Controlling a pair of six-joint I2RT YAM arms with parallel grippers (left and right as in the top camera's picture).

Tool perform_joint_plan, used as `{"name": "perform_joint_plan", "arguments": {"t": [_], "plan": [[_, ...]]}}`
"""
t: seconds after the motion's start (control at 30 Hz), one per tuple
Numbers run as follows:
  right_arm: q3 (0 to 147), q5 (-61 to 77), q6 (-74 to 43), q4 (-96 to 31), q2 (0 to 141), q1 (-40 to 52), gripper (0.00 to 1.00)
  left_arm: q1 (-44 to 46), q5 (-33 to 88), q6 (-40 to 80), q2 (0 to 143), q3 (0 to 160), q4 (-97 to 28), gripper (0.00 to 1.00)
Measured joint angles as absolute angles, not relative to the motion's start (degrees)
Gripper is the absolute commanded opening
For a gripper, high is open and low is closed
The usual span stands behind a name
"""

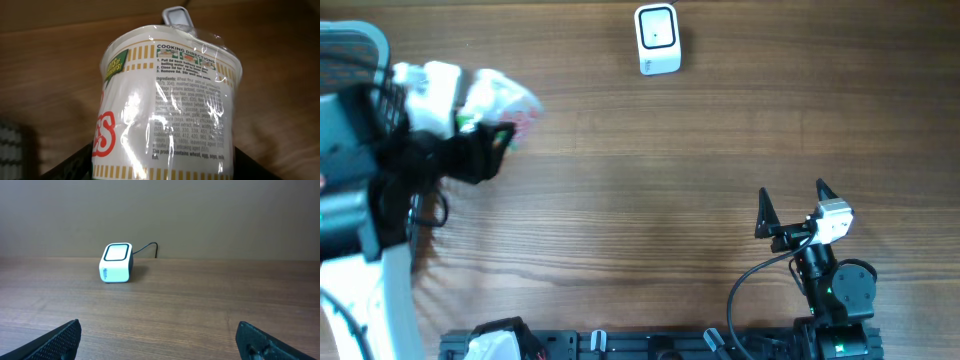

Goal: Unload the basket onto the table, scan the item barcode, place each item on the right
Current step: 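Lift the cup noodles out and place it on the table center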

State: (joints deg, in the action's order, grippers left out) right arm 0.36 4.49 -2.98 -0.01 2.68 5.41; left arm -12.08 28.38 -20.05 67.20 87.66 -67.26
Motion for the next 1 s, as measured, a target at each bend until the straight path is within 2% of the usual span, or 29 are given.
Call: {"name": "perform_joint_plan", "arguments": {"t": [0.33, 0.6, 0.63, 0.67, 0.7, 0.73, 1.0], "plan": [[0.4, 4.5, -3.0, 0.0, 2.7, 5.4, 1.00, 11.0, 27.9, -18.9, 91.9, 87.7, -59.4, 0.67], [0.4, 4.5, -3.0, 0.0, 2.7, 5.4, 1.00, 23.4, 26.7, -18.0, 110.7, 87.7, -49.2, 0.67], [0.4, 4.5, -3.0, 0.0, 2.7, 5.4, 1.00, 25.0, 26.6, -18.0, 112.1, 87.7, -48.6, 0.77], [0.4, 4.5, -3.0, 0.0, 2.7, 5.4, 1.00, 26.2, 26.6, -18.0, 113.1, 87.6, -48.6, 0.81], [0.4, 4.5, -3.0, 0.0, 2.7, 5.4, 1.00, 27.1, 26.4, -18.1, 114.0, 87.7, -48.5, 0.94], [0.4, 4.5, -3.0, 0.0, 2.7, 5.4, 1.00, 28.6, 26.0, -17.7, 115.1, 87.7, -48.4, 0.99], [0.4, 4.5, -3.0, 0.0, 2.7, 5.4, 1.00, 31.2, 20.6, -17.4, 113.7, 87.7, -51.2, 1.00]]}}
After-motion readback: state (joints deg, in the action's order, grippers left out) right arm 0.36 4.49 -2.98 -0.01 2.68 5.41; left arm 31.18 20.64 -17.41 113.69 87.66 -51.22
